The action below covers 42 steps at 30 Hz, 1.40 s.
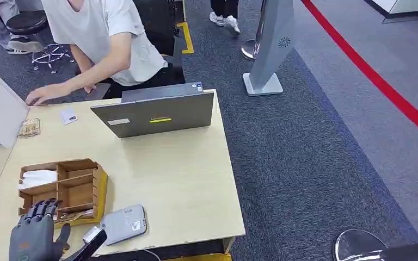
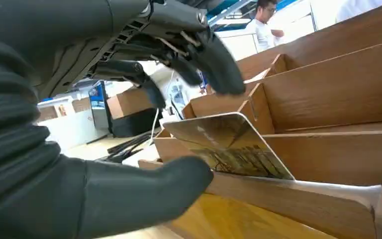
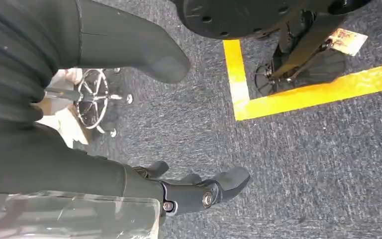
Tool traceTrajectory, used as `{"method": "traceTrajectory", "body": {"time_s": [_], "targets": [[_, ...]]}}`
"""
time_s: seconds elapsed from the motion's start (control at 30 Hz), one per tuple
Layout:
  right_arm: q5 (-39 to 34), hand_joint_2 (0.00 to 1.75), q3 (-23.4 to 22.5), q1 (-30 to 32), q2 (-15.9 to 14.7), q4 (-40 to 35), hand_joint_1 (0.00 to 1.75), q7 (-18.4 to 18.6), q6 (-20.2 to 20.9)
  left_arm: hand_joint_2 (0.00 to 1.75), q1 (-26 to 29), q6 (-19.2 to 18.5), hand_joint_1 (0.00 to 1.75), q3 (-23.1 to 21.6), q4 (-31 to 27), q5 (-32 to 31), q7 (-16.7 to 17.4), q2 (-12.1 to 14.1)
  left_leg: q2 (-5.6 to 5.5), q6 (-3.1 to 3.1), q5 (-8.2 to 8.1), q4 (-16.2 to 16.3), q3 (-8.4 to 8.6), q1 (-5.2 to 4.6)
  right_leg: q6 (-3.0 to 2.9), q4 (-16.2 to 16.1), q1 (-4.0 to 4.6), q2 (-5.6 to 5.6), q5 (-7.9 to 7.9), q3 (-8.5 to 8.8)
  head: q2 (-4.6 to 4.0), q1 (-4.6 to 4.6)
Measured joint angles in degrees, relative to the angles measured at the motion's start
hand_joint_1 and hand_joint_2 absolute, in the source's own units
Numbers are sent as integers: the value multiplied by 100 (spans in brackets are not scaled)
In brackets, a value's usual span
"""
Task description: Pass the card to the sensor for recognition and then transmit it.
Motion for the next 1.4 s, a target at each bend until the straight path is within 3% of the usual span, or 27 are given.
{"method": "traceTrajectory", "body": {"time_s": [0.5,0.7,0.83,0.93,1.07,1.13,1.17,1.27,1.33,1.4], "targets": [[-160,175,26,101,0,-155,0,107,11,175,44,-35,175,0,4,114,-9,33,0,0,0,0,0,0,0,0,0,0,0,1,0,0],[-300,175,96,196,0,-274,0,256,-142,175,136,-816,175,0,-598,186,76,204,0,0,0,0,-1,1,0,1,1,0,0,-1,0,0],[-389,175,170,259,0,-363,0,339,-223,175,145,-1301,175,0,-1279,197,-38,477,0,0,0,0,-1,1,0,1,2,0,0,-3,0,0],[-461,175,203,308,0,-413,0,376,-286,175,89,-1850,175,-2,-1946,421,-264,941,-1,0,1,0,-1,3,-1,1,3,-1,-1,-12,0,0],[-544,175,210,328,0,-442,0,413,-325,175,-275,-2698,175,7,-2696,1355,-643,1955,-2,-8,7,0,-2,11,-6,5,11,-3,2,-12,-2,-2],[-595,175,210,340,0,-453,0,426,-314,175,-664,-3236,175,133,-3081,2129,-846,2622,-5,-11,12,0,-2,16,-10,7,15,-7,4,-15,0,2],[-588,175,210,345,0,-457,0,429,-301,175,-945,-3470,175,190,-3176,2380,-859,2807,-9,-12,16,0,-4,13,-10,8,13,-14,5,-12,0,-2],[-519,175,210,342,0,-461,0,461,-201,175,-1837,-3982,175,221,-3294,2363,-474,2924,-16,-14,18,0,1,10,-12,6,11,-20,8,-8,0,-2],[-374,175,210,334,0,-464,0,461,-109,175,-2419,-3897,175,65,-3204,1774,68,2596,-18,-9,22,0,-1,7,-10,5,9,-24,16,4,0,2],[-334,175,210,305,0,-466,0,455,-74,175,-2780,-3761,175,-134,-3036,1438,302,2325,-16,-8,23,0,1,7,-11,4,9,-22,19,7,0,2]]}}
